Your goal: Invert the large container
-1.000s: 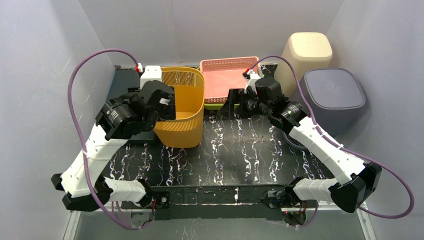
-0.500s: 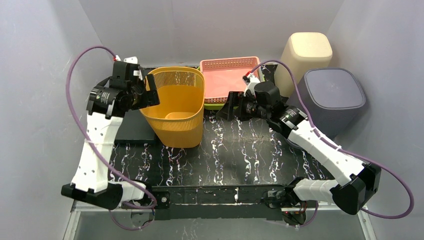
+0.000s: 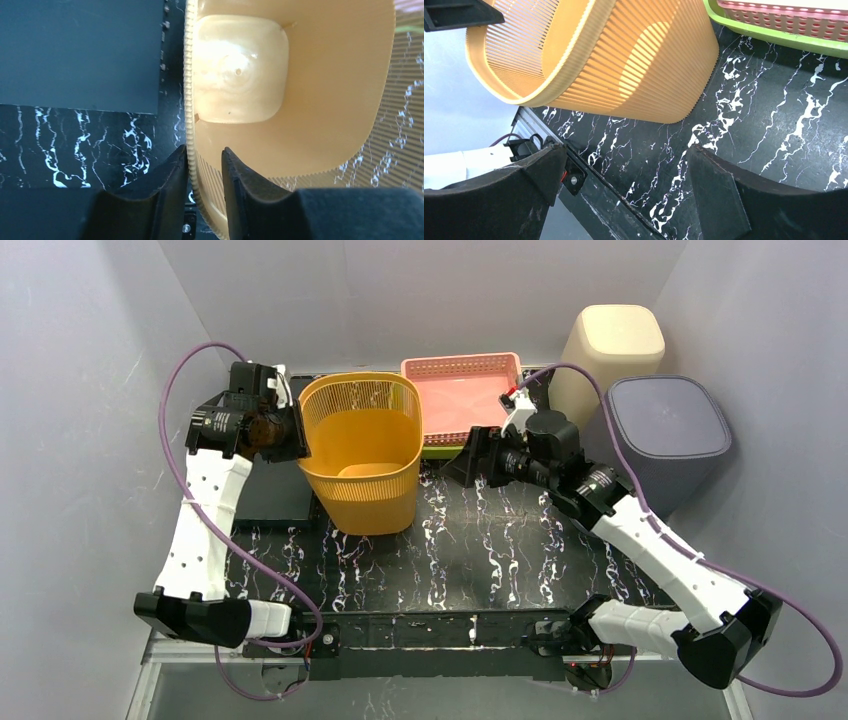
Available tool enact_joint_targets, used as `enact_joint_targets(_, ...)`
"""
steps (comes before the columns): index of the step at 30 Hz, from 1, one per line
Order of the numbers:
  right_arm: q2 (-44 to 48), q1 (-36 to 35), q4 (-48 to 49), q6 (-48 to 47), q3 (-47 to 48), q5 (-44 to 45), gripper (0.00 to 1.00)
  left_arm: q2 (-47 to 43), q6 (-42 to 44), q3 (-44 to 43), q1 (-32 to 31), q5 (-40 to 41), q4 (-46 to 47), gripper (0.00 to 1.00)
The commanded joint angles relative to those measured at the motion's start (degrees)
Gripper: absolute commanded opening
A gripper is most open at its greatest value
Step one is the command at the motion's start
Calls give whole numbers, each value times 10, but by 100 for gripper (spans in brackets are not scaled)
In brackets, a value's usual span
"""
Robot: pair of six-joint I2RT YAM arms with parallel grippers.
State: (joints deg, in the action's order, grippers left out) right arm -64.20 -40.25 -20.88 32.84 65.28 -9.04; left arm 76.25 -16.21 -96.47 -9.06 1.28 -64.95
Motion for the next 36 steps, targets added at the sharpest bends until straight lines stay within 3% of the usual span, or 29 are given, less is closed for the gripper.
enact_joint_targets(1, 36, -3, 10, -4, -13, 20, 99, -40, 6, 34, -2, -91, 7, 26)
enact_joint_targets(6, 49, -3, 0, -3, -16, 51, 99, -72, 8, 87, -1, -127, 14, 16)
enact_joint_targets(10, 55, -3, 4, 12, -16, 67, 99, -97, 6, 120, -2, -168, 14, 0)
enact_joint_targets(16, 74, -3, 22, 28, -26, 67, 99, -151, -31, 168, -2, -222, 38, 0)
enact_joint_targets(22, 94, -3, 22, 24, -11, 61, 99, -184, -117, 253, -2, -307, 139, 0)
enact_joint_targets(36, 141, -3, 25, 33, 5, 55, 99, -236, -256, 421, -23, -347, 319, 0)
